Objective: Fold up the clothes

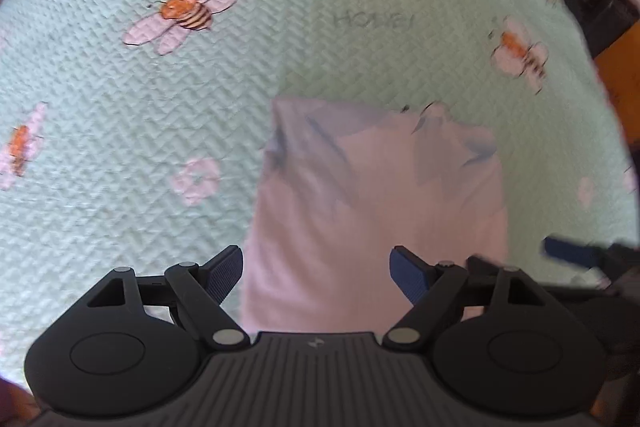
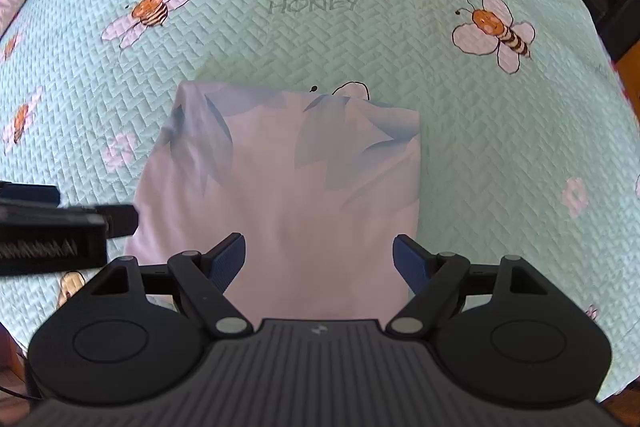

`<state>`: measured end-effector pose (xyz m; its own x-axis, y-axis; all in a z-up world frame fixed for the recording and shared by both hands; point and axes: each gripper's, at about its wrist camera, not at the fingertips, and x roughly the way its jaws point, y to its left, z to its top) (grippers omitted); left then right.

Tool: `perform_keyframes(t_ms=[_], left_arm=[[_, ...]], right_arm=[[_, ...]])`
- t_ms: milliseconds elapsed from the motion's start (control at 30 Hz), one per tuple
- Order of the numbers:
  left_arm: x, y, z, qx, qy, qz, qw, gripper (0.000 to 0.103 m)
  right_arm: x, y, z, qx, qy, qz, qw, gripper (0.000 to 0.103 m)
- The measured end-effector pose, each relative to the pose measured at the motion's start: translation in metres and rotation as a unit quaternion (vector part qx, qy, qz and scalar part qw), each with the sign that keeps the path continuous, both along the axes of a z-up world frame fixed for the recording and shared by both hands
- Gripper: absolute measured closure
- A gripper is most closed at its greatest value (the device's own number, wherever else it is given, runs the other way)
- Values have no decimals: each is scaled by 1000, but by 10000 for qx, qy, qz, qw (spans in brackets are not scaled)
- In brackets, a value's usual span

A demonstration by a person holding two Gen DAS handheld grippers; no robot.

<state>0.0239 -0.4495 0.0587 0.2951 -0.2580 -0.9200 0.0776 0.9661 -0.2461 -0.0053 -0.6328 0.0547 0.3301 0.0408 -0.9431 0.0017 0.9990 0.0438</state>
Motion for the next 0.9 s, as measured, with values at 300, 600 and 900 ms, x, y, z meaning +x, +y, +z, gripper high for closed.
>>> perform_keyframes(t_ms=[300, 600, 900], left_arm=[[50, 23, -40, -1685, -176, 346, 9849, 20], [81, 27, -73, -1594, -360, 363, 9859, 21], [91, 37, -87, -1639, -417, 497, 9843, 22]], right_arm=[[-6, -38, -9, 1593, -636, -481, 9840, 22], [6, -38, -28, 1496, -486, -491, 9863, 22], [1, -46, -38, 1545, -405, -591, 9854, 22]])
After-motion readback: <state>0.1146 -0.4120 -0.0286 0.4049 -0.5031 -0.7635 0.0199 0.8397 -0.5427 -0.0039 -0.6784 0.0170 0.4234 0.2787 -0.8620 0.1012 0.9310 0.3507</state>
